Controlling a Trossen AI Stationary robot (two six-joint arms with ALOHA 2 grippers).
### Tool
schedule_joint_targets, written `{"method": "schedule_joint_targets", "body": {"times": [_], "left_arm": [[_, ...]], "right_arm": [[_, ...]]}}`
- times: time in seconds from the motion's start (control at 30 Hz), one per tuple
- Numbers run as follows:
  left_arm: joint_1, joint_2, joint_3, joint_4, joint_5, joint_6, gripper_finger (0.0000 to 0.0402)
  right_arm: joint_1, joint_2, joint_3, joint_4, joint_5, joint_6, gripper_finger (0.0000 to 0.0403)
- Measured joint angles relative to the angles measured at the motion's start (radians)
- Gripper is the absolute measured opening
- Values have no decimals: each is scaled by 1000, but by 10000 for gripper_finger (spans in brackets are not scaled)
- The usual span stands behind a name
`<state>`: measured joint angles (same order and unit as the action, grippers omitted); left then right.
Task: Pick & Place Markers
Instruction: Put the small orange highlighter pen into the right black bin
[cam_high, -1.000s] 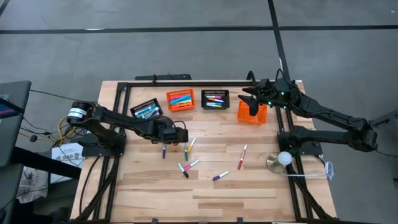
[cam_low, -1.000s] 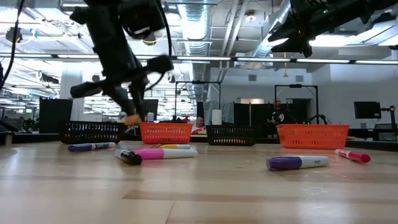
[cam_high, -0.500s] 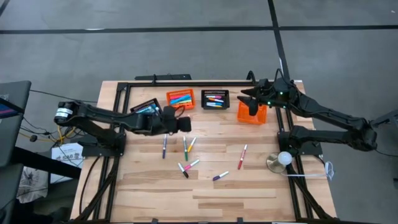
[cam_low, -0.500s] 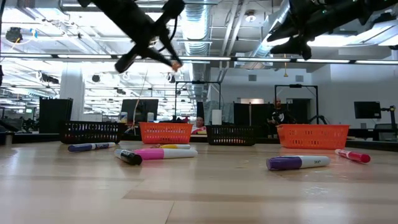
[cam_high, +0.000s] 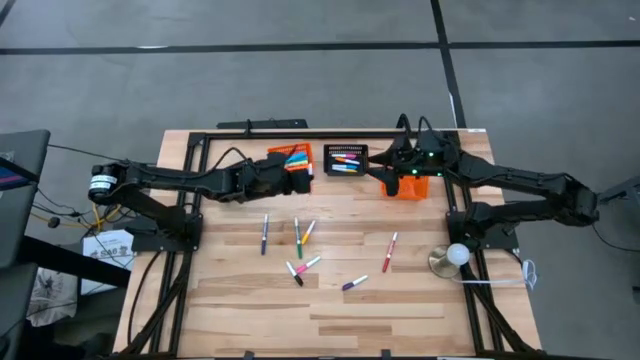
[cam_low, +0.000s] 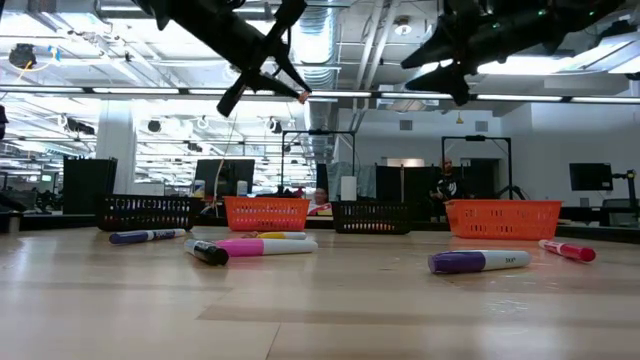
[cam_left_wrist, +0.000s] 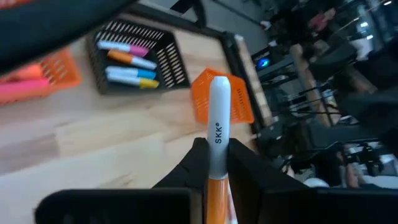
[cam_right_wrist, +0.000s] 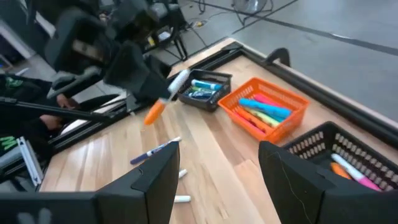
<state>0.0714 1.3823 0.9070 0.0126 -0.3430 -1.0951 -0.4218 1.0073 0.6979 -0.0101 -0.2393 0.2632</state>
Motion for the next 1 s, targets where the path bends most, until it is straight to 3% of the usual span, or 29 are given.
{"method": "schedule_joint_targets", "body": {"times": [0.47, 0.77, 1.0], "left_arm": [[41, 0, 0, 97, 18, 67, 37], [41, 0, 0, 135, 34, 78, 36], [41, 1, 0, 160, 36, 92, 36]], "right_arm": [[34, 191, 0, 298, -85, 122, 213], [66, 299, 69, 313, -120, 131, 259], [102, 402, 150, 311, -129, 127, 266]]}}
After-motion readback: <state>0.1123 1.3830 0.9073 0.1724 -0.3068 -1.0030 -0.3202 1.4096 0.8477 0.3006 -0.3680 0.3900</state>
